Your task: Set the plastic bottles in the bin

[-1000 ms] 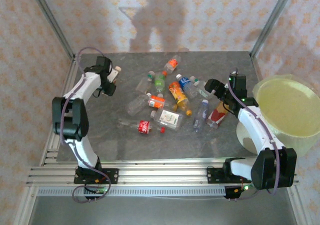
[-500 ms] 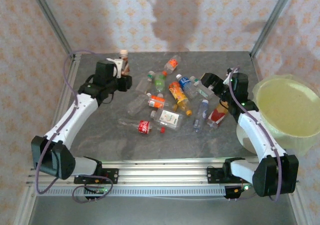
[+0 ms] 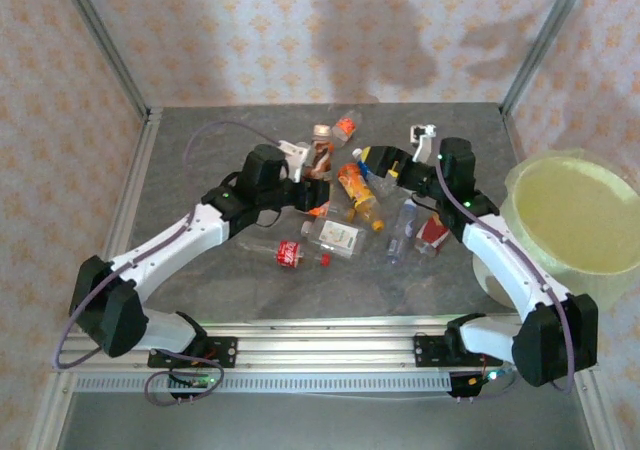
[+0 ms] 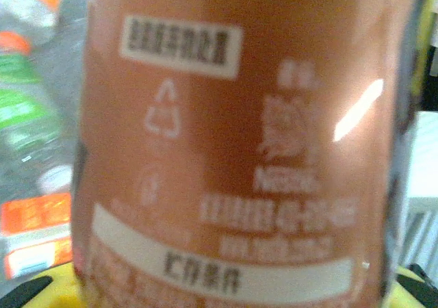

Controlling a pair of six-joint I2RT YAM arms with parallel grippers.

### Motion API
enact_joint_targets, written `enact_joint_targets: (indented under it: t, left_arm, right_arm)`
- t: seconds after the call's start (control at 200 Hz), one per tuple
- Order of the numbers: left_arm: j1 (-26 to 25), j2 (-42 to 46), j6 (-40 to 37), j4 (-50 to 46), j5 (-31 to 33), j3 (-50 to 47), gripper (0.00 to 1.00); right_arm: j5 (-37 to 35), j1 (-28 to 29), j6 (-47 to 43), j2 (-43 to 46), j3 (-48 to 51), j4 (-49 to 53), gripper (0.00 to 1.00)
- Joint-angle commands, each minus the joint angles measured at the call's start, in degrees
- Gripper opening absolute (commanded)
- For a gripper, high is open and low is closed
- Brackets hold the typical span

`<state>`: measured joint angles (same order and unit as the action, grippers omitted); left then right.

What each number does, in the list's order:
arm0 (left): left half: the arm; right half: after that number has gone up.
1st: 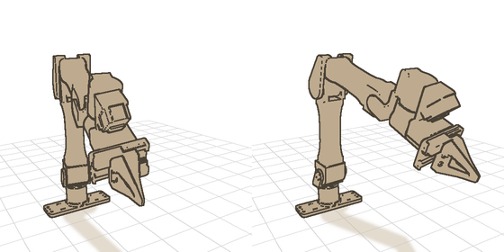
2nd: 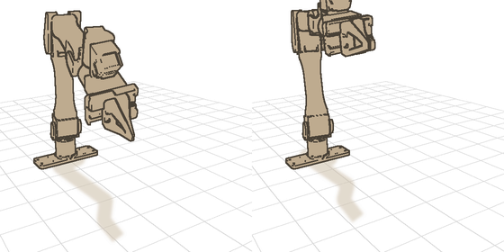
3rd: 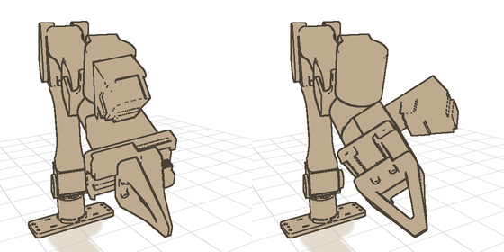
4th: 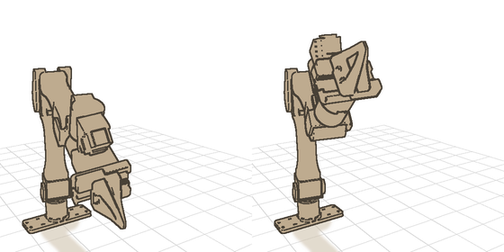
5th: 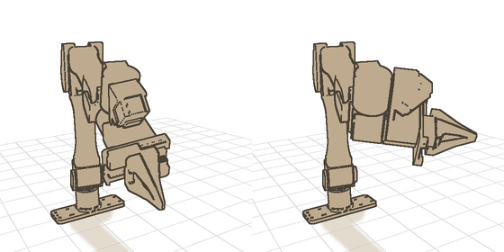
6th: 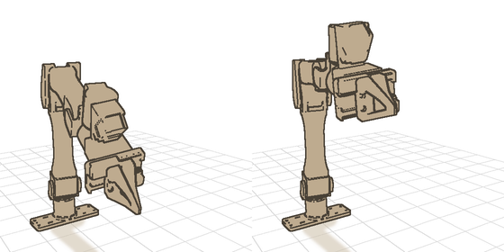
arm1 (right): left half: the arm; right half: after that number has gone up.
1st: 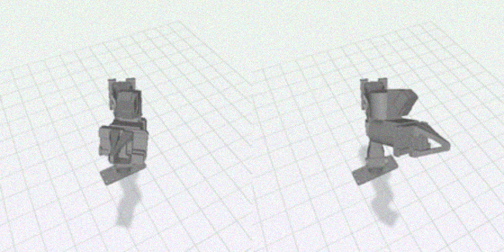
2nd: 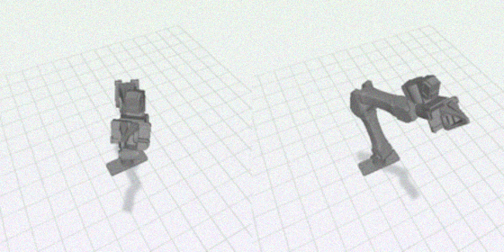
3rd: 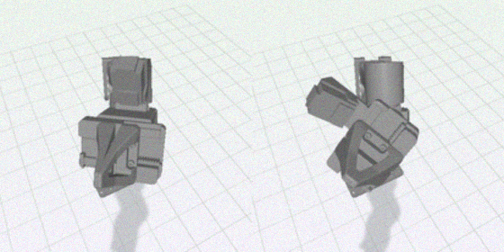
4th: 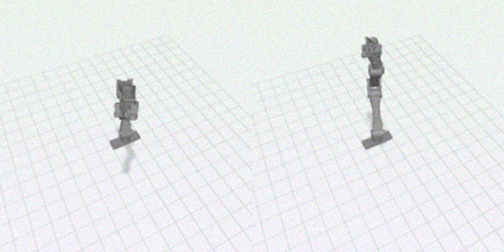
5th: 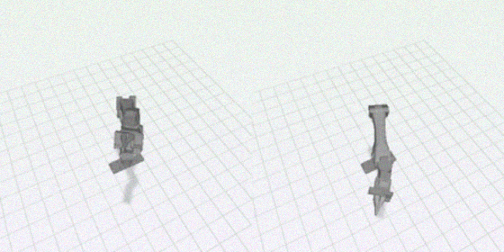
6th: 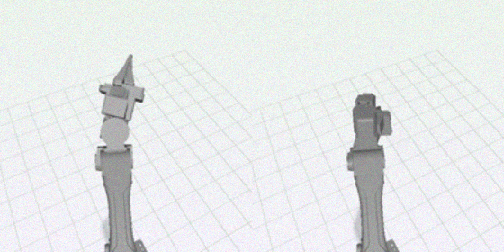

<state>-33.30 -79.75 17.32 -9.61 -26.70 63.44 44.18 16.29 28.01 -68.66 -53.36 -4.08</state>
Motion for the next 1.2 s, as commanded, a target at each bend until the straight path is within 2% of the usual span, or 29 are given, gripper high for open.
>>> enact_joint_targets:
  t: [0.0,0.21,0.3,0.36,0.455,0.646,0.896,0.951,1.056,1.196]
  left_arm:
    - [-1.86,-1.88,-5.03,-1.63,-3.47,4.82,0.36]
    - [-3.79,-5.35,-6.14,0.44,-12.20,7.06,0.35]
    - [-3.79,-6.18,-6.12,1.55,-15.44,7.48,0.35]
    - [-3.79,-6.30,-6.24,2.28,-16.75,7.53,0.35]
    - [-3.79,-6.21,-6.20,3.77,-17.51,7.23,0.35]
    - [-3.79,-7.90,-6.45,3.48,-19.65,8.77,0.36]
    - [-3.79,-8.32,-6.25,3.64,-18.20,9.15,0.37]
    - [-3.79,-8.32,-6.31,3.23,-17.50,9.16,0.38]
    - [-3.79,-8.67,-6.25,1.63,-15.48,9.75,0.44]
    - [-3.79,-8.67,-5.26,2.12,-14.40,9.22,0.60]
  right_arm:
    - [6.33,1.46,-2.31,-1.99,-4.16,-0.68,0.99]
    - [10.74,4.35,-6.67,-3.17,-7.57,-0.59,0.99]
    - [7.23,4.75,-7.32,-3.54,-8.82,-0.06,0.94]
    - [2.08,4.72,-6.83,-4.07,-9.51,0.69,0.86]
    - [-0.95,4.78,-6.45,-4.54,-9.83,0.52,0.74]
    - [5.62,4.80,-5.84,-6.55,-11.60,-0.32,0.66]
    - [5.21,4.73,-6.65,-6.62,-12.73,2.80,0.31]
    - [4.18,4.78,-6.56,-6.23,-12.61,3.12,0.28]
    - [2.19,4.74,-7.13,-5.43,-12.75,4.58,0.23]
    - [-2.12,4.72,-6.07,-5.09,-13.38,6.37,0.14]
